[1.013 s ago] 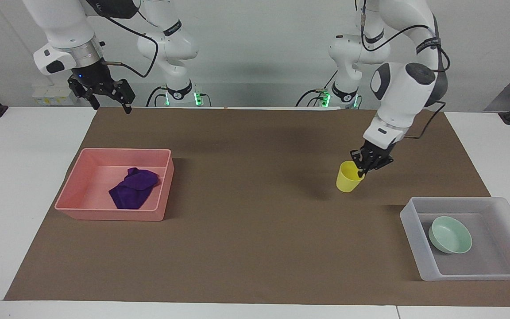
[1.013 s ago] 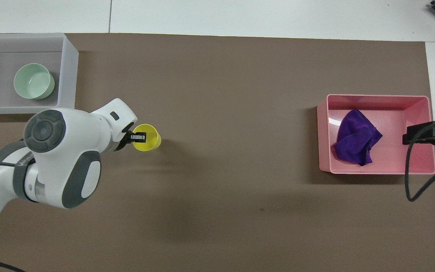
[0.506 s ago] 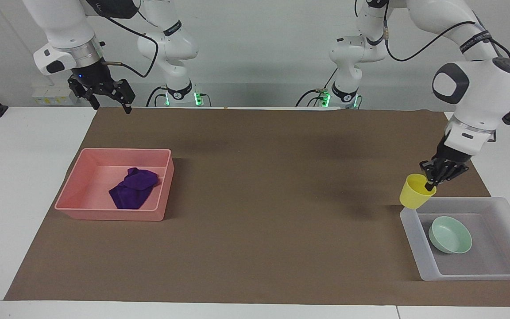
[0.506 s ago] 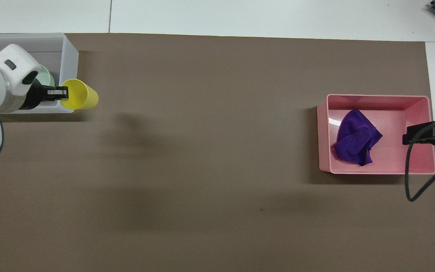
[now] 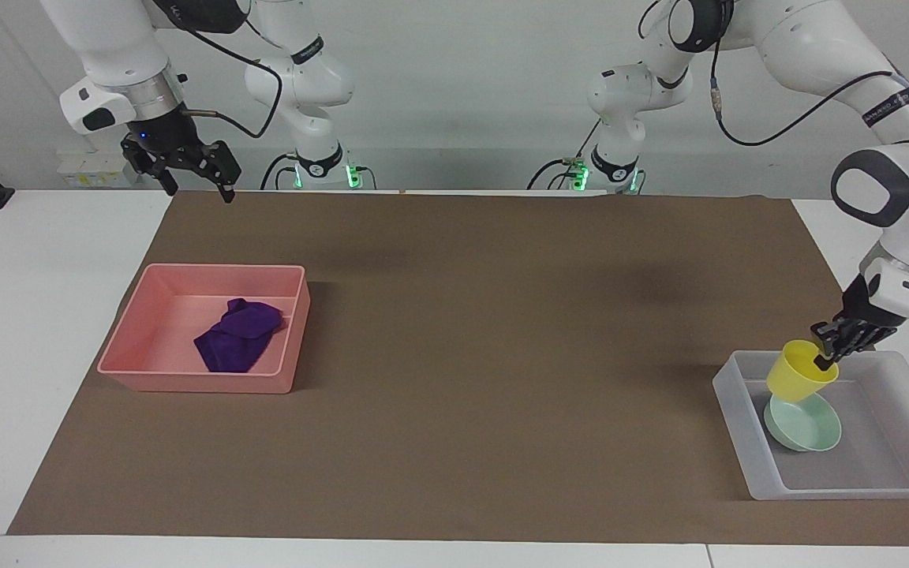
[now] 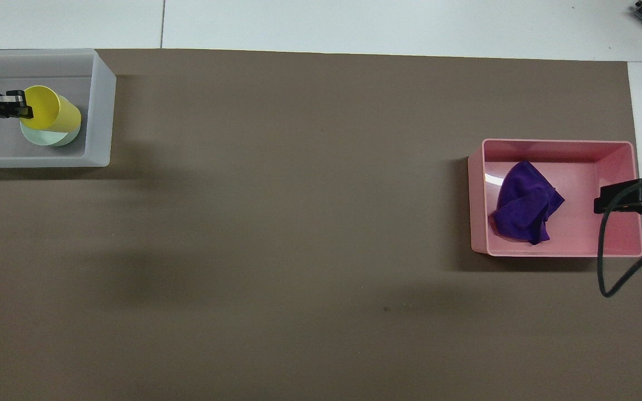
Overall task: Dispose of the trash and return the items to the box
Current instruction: 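Lift the yellow cup and lower it into the green bowl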
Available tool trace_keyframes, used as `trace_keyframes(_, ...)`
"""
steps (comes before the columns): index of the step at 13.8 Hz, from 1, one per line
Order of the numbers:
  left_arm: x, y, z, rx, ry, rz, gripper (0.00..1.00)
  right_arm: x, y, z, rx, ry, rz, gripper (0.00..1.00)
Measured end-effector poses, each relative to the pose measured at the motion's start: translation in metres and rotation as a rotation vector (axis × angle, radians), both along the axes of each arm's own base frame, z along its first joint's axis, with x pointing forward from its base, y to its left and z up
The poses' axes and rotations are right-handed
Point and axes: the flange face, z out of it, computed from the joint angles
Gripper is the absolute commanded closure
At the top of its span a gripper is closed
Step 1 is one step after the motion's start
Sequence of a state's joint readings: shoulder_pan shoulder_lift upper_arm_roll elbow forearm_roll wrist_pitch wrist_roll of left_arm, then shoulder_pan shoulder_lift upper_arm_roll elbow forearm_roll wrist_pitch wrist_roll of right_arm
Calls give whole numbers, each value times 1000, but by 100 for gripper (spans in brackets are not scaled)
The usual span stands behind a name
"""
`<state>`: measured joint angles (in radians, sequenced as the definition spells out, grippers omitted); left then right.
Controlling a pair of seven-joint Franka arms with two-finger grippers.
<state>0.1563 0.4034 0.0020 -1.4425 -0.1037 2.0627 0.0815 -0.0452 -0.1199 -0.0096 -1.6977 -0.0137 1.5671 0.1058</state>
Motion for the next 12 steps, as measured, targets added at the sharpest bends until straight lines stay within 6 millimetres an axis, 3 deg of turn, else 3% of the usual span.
trace_keyframes(7, 18, 43, -62, -10, 59, 38, 100, 0, 0, 0, 0, 0, 0, 0)
trace_keyframes(12, 25, 54, -82, -12, 63, 50, 100, 0, 0, 0, 0, 1, 0, 0)
